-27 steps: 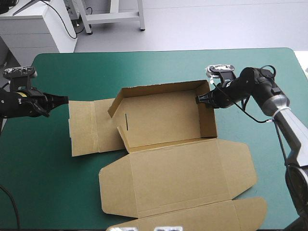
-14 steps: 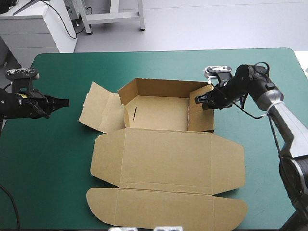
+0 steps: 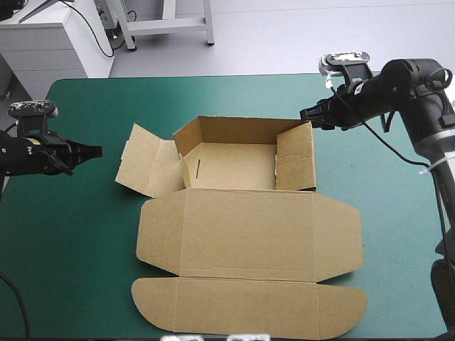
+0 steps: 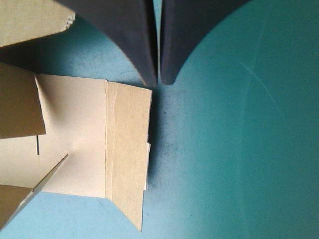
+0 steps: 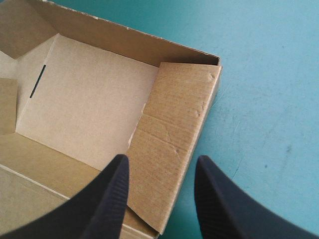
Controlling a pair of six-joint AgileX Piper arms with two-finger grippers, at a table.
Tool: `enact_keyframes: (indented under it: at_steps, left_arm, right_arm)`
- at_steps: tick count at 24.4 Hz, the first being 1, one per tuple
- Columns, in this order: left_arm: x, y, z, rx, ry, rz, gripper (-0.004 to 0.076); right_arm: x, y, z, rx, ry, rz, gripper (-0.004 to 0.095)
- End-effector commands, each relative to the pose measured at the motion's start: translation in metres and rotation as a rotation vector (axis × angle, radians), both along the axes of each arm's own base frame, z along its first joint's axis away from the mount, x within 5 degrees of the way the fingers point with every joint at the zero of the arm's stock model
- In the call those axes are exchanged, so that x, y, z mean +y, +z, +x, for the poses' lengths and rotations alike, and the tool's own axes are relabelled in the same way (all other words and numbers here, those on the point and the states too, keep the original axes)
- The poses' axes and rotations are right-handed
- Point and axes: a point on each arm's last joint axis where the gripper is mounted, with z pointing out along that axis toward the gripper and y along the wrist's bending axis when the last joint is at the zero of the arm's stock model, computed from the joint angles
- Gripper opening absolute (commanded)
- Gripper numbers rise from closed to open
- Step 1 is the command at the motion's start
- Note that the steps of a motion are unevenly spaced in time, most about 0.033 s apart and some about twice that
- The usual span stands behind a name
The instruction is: Fold the box
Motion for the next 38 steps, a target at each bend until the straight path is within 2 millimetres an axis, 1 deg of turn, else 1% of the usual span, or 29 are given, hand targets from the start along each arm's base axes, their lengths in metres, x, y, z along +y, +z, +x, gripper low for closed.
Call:
enact_keyframes:
  at_steps: [1, 2, 4, 7, 10, 13, 16, 19, 20, 21, 22, 24, 25, 28, 30, 31, 32, 33, 34, 35, 38]
  left_arm:
    - [-0.002, 0.017, -0.003, -0.094, 0.008, -0.015, 0.0]
    - [-0.002, 0.017, -0.003, -0.094, 0.008, -0.015, 0.0]
    - [-0.002, 0.017, -0.003, -0.094, 0.008, -0.015, 0.0]
    - [-0.002, 0.017, -0.003, -0.094, 0.007, -0.017, 0.0]
    - [-0.003, 0.017, -0.003, -0.094, 0.005, -0.029, 0.0]
    - [-0.004, 0.018, -0.003, -0.096, 0.003, -0.044, 0.0]
    - [-0.004, 0.018, -0.003, -0.096, 0.003, -0.044, 0.0]
    - [-0.004, 0.018, -0.003, -0.092, 0.003, -0.045, 0.0]
    - [-0.004, 0.017, -0.004, -0.088, 0.001, -0.046, 0.0]
    - [-0.004, 0.017, -0.004, -0.088, 0.0, -0.046, 0.0]
    - [-0.004, 0.017, -0.004, -0.088, 0.0, -0.046, 0.0]
    - [-0.004, 0.017, -0.004, -0.088, 0.0, -0.047, 0.0]
    - [-0.004, 0.017, -0.004, -0.088, 0.0, -0.047, 0.0]
    - [-0.005, 0.015, -0.005, -0.059, -0.015, -0.046, 0.0]
    - [-0.003, 0.016, -0.003, -0.073, -0.004, -0.046, 0.0001]
    - [0.002, 0.017, -0.002, -0.093, 0.024, -0.05, 0.0001]
    - [0.006, 0.018, -0.003, -0.099, 0.04, -0.059, 0.0001]
    - [0.016, 0.023, -0.004, -0.128, 0.068, -0.098, 0.0001]
    - [0.02, 0.025, -0.003, -0.136, 0.07, -0.121, 0.0001]
    - [0.027, 0.029, -0.002, -0.162, 0.063, -0.213, 0.0001]
    - [0.032, 0.035, 0.002, -0.219, 0.012, -0.406, 0.0001]
  right_arm:
    - [-0.002, 0.015, -0.012, -0.029, -0.03, 0.024, 0.0401]
    - [-0.003, 0.007, -0.008, -0.005, -0.043, 0.013, 0.0401]
    - [0.0, -0.025, 0.009, 0.094, -0.054, -0.008, 0.0401]
    - [0.006, -0.048, 0.027, 0.156, -0.049, 0.017, 0.04]
    - [0.009, -0.076, 0.046, 0.225, -0.056, 0.001, 0.04]
    - [0.011, -0.101, 0.059, 0.295, -0.055, -0.014, 0.04]
    - [0.015, -0.119, 0.068, 0.345, -0.049, 0.003, 0.04]
    - [0.02, -0.132, 0.074, 0.372, -0.016, 0.027, 0.0398]
    - [0.021, -0.135, 0.075, 0.379, -0.007, 0.034, 0.0379]
    - [0.022, -0.137, 0.076, 0.385, -0.002, 0.033, 0.033]
    - [0.022, -0.137, 0.077, 0.382, -0.003, 0.034, 0.0255]
    - [0.021, -0.137, 0.077, 0.373, 0.003, 0.03, 0.0071]
    - [0.022, -0.136, 0.077, 0.368, 0.007, 0.029, 0.0002]
    - [0.021, -0.132, 0.076, 0.35, 0.019, 0.027, -0.001]
    - [0.02, -0.121, 0.072, 0.313, 0.023, 0.026, -0.001]
    - [0.017, -0.108, 0.067, 0.277, 0.021, 0.018, -0.0014]
    - [0.014, -0.102, 0.064, 0.259, 0.021, 0.011, -0.0014]
    - [0.009, -0.088, 0.056, 0.223, 0.049, -0.013, -0.0014]
    - [0.003, -0.08, 0.051, 0.206, 0.044, -0.02, -0.0014]
    - [-0.007, -0.061, 0.041, 0.159, 0.033, -0.015, -0.0014]
    - [-0.022, -0.034, 0.026, 0.084, 0.01, 0.03, -0.0014]
